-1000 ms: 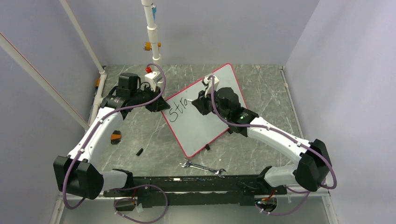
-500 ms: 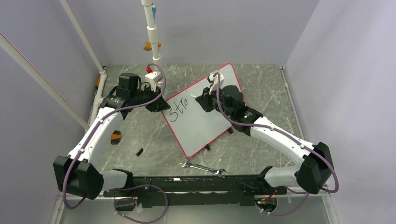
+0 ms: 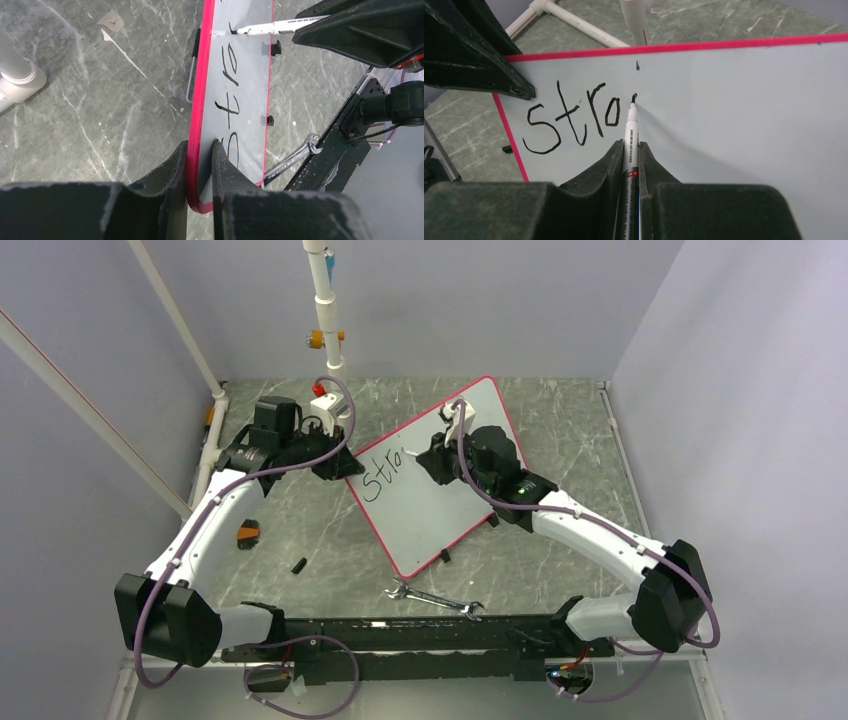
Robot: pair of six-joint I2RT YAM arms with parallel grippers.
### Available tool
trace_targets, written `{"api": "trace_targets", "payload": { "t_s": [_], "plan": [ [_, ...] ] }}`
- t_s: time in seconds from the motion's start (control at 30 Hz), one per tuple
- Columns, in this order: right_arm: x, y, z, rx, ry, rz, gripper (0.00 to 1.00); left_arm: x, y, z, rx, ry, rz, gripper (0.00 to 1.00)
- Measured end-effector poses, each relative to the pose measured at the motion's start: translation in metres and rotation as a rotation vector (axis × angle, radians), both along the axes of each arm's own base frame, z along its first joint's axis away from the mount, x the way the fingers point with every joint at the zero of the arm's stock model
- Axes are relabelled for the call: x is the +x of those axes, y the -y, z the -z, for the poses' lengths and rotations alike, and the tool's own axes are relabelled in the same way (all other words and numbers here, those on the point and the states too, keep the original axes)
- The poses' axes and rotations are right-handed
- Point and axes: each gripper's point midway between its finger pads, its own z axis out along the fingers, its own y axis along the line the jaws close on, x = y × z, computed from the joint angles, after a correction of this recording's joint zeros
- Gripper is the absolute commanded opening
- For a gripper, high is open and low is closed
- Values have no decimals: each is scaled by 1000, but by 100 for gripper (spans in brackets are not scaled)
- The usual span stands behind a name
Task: Write a sentence on the whiteboard
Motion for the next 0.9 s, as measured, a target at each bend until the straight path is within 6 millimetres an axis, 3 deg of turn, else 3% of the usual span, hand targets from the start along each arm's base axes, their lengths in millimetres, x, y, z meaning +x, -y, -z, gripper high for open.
{"api": "trace_targets", "payload": {
  "t_s": [0.3, 0.9],
  "plan": [
    [-12, 9, 21, -11, -36, 1, 0, 0, -1, 1, 3, -5, -3, 0],
    [-7, 5, 12, 1, -35, 4, 0, 0, -1, 1, 3, -4, -4, 0]
  ]
}}
